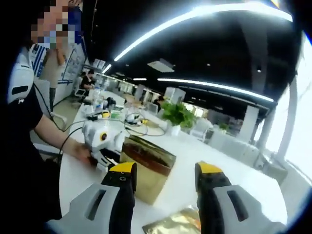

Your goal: Extract single mask from mask box in order stack masks on table

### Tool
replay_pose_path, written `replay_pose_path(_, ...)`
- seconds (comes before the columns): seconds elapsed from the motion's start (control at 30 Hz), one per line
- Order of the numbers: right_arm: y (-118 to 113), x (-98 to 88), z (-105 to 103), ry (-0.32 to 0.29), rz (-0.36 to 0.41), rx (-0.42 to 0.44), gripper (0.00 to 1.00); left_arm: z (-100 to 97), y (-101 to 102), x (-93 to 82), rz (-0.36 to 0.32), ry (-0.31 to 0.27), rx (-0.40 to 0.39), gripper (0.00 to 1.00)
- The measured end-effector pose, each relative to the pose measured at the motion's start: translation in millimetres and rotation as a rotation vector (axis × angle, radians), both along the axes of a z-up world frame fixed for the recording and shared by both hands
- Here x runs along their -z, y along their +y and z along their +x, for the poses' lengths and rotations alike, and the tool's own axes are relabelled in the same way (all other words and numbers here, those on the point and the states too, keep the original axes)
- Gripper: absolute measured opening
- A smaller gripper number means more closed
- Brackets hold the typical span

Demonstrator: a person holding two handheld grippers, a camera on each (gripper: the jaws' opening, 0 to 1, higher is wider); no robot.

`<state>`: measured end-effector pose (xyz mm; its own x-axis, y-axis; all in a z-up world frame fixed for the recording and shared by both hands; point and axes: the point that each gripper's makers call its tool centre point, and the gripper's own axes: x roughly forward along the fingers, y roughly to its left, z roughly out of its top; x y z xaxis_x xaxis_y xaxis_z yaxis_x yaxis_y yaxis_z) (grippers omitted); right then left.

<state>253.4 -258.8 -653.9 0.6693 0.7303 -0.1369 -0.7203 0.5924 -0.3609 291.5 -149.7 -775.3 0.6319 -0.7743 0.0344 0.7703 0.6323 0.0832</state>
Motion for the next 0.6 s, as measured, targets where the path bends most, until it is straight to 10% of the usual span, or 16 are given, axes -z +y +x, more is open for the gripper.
replay_pose_path(0.6,21.1,-14.4,5.4,0.022,-0.087,-0.058,0.38,0.0,-1.5,-1.0,0.0,0.004,0.005,0.34)
